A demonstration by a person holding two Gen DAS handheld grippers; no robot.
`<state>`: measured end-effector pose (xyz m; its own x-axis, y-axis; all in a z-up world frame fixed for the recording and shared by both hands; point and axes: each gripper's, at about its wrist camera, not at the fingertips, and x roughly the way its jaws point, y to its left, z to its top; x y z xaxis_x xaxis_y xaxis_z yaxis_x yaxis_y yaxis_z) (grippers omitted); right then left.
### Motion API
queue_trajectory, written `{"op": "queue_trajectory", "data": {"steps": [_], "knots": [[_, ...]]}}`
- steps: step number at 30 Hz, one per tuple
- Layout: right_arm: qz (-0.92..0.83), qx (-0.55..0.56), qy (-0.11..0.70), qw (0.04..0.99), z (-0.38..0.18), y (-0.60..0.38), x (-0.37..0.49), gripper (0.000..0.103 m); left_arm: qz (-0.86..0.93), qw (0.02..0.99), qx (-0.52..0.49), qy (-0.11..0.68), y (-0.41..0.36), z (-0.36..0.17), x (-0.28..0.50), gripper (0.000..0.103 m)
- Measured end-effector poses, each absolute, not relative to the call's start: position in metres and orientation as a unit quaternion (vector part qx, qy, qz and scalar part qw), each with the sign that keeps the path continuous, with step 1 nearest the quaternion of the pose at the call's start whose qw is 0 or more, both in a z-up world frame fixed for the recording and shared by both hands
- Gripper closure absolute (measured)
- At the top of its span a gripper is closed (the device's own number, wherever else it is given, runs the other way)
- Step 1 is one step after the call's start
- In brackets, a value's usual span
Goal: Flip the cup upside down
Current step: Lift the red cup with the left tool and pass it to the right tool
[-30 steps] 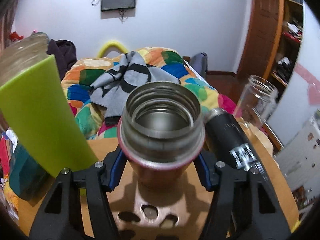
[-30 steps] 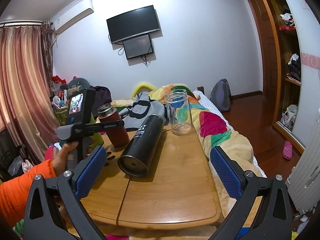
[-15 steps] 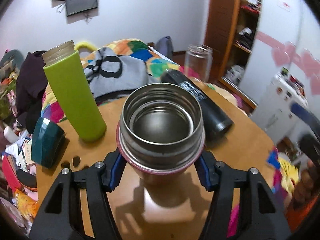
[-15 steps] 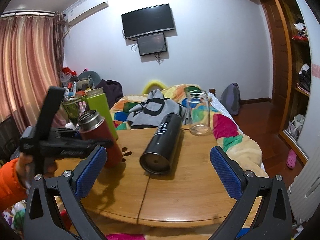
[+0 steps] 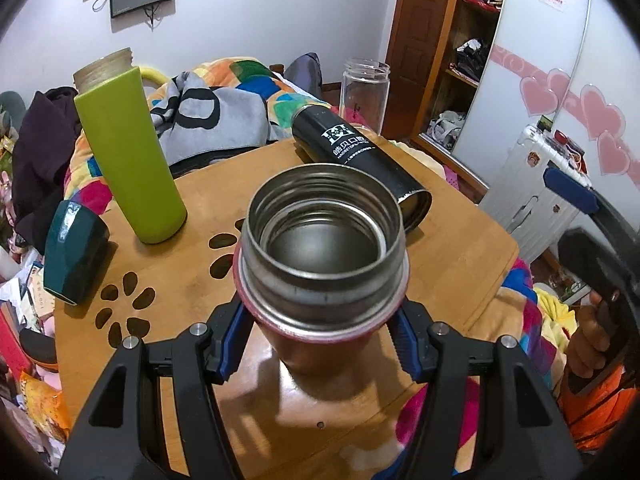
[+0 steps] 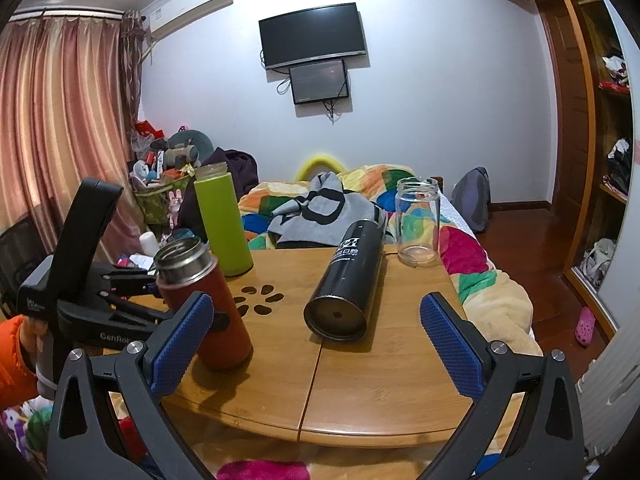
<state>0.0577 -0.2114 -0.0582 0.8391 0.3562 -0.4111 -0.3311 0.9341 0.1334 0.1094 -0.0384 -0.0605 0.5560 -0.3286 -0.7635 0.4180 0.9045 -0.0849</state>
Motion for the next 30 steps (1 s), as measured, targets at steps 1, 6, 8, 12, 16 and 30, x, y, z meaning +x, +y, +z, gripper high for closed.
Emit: {"op": "queue_trajectory", "data": {"steps": [1, 6, 8, 12, 16, 30], "knots": [[0.181, 0.029, 0.222, 0.958, -0.060, -0.211, 0.059, 0.000, -0.213, 0.881, 0.054, 0.418, -0.038, -0.061, 0.109, 0.041], [0.191, 0.034, 0.236, 0.952, -0.070, -0.208, 0.063, 0.000, -0.218, 0.882, 0.058, 0.414, -0.037, -0.061, 0.105, 0.042], [0.197, 0.033, 0.242, 0.949, -0.074, -0.205, 0.065, 0.000, -0.227, 0.878, 0.049, 0.418, -0.032, -0.060, 0.104, 0.041], [0.215, 0.018, 0.256, 0.942, -0.089, -0.194, 0.071, 0.000, -0.240, 0.879, 0.027, 0.410, -0.018, -0.052, 0.095, 0.039], [0.248, -0.005, 0.273, 0.929, -0.107, -0.173, 0.079, 0.000, -0.235, 0.893, 0.011, 0.384, 0.003, -0.045, 0.076, 0.038], [0.305, -0.081, 0.302, 0.899, -0.135, -0.090, 0.102, 0.019, -0.162, 0.912, -0.071, 0.371, 0.068, -0.071, 0.088, 0.062]]}}
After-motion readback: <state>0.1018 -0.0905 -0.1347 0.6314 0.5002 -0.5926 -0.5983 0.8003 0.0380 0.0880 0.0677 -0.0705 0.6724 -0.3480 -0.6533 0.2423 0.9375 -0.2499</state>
